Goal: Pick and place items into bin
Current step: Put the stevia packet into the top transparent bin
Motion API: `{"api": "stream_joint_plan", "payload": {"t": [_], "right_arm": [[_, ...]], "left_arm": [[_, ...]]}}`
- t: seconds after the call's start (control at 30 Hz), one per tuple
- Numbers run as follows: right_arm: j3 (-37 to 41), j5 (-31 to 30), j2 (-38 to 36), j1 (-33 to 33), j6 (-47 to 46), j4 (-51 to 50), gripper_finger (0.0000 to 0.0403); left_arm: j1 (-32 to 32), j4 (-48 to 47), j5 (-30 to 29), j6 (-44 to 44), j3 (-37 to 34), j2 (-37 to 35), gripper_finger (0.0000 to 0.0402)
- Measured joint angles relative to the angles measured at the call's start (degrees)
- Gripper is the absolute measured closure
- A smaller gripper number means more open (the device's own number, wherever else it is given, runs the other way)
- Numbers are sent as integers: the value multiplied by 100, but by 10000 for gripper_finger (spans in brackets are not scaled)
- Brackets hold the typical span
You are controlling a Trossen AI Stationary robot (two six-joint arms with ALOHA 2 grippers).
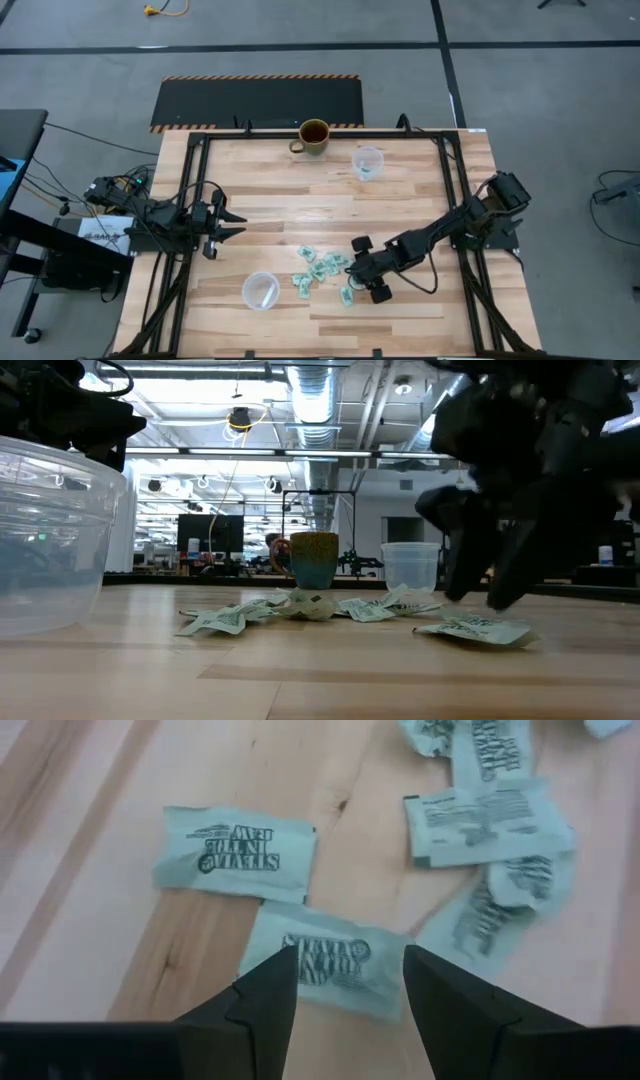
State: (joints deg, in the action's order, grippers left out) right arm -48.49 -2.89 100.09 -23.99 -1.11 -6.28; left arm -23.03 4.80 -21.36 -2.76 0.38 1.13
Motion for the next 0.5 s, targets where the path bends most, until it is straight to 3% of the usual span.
{"api": "stream_joint_plan", "payload": {"t": [0.27,0.5], "right_arm": [[-205,148,670,-40,-57,368,227],[-427,153,819,-46,-56,268,238]], "left_arm": [[0,2,0,0,-2,0,304],[-1,2,0,0,-2,0,304]]}}
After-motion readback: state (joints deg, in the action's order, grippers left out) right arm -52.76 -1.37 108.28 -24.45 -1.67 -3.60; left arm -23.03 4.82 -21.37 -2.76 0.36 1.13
